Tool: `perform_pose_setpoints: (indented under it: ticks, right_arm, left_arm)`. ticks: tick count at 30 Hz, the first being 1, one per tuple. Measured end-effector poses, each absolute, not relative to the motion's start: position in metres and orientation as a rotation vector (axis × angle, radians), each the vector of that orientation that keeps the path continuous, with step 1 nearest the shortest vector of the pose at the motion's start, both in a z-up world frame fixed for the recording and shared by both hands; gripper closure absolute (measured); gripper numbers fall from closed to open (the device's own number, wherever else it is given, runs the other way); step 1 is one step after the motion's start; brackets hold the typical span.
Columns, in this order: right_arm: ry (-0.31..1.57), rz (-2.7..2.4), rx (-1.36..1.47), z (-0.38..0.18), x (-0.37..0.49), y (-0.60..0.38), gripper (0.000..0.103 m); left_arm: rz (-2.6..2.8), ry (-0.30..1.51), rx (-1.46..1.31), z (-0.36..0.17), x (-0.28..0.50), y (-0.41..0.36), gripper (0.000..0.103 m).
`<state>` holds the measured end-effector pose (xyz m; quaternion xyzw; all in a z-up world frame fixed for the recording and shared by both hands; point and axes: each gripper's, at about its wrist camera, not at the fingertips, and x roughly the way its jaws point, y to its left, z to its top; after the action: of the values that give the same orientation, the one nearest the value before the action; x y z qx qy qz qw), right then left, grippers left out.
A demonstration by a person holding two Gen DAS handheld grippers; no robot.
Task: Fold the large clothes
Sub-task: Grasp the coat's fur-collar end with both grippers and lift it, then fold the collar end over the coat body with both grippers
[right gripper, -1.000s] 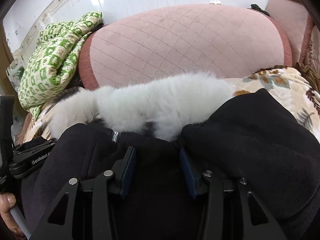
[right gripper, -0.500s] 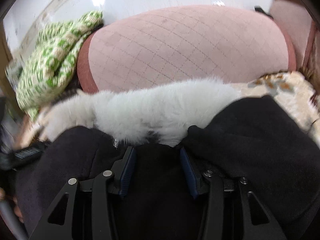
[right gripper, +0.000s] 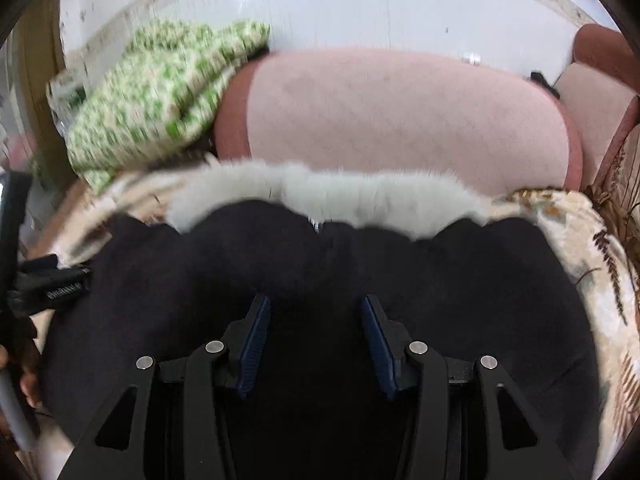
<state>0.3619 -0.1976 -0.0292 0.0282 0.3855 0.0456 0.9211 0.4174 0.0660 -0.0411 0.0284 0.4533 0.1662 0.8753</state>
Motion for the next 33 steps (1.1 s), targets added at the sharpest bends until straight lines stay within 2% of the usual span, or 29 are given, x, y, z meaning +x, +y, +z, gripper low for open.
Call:
perform_pose_setpoints:
  ticks: [4,6,8,11,14,15,18,23,26,28,31,33]
  right_arm:
    - [0.836,0.060,0.020,-0.045,0.382,-0.190,0.049]
    - [0.843,0.055,0.018,-0.047,0.387,-0.189,0.049]
    - [0.825,0.064,0.036,-0.048,0.386,-0.192,0.048]
    - [0.784,0.072,0.056,-0.040,0.373,-0.197,0.048]
    - [0.758,0.096,0.122,-0.012,0.348,-0.209,0.048]
    - [0.726,0.118,0.174,0.000,0.336,-0.221,0.047]
    - [0.669,0.054,0.180,0.018,0.316,-0.251,0.034]
    - [0.739,-0.177,0.136,-0.021,0.325,-0.311,0.033]
    - [0.789,-0.192,0.359,-0.055,0.330,-0.357,0.032]
    - [0.793,-0.195,0.406,-0.058,0.331,-0.363,0.030]
    - [0.824,-0.265,0.260,-0.042,0.335,-0.343,0.030]
    - [0.739,-0.333,0.124,-0.010,0.319,-0.319,0.030]
  left_arm:
    - [0.347,0.963,-0.035,-0.061,0.426,0.081,0.024]
    - [0.358,0.981,-0.105,-0.069,0.428,0.090,0.014]
    - [0.344,0.996,-0.177,-0.073,0.425,0.099,0.013]
    - [0.315,1.028,-0.203,-0.059,0.416,0.106,0.013]
    - [0.289,0.978,-0.240,-0.026,0.389,0.109,0.014]
    - [0.279,0.961,-0.240,-0.017,0.380,0.109,0.014]
    - [0.268,0.900,-0.191,0.005,0.344,0.105,0.014]
    - [0.246,0.875,-0.125,0.015,0.274,0.089,0.014]
    - [0.202,0.861,-0.188,0.006,0.241,0.084,0.014]
    - [0.190,0.861,-0.201,-0.001,0.231,0.079,0.014]
    - [0.151,0.851,-0.141,-0.003,0.229,0.068,0.014]
    - [0.163,0.804,-0.086,0.001,0.225,0.066,0.014]
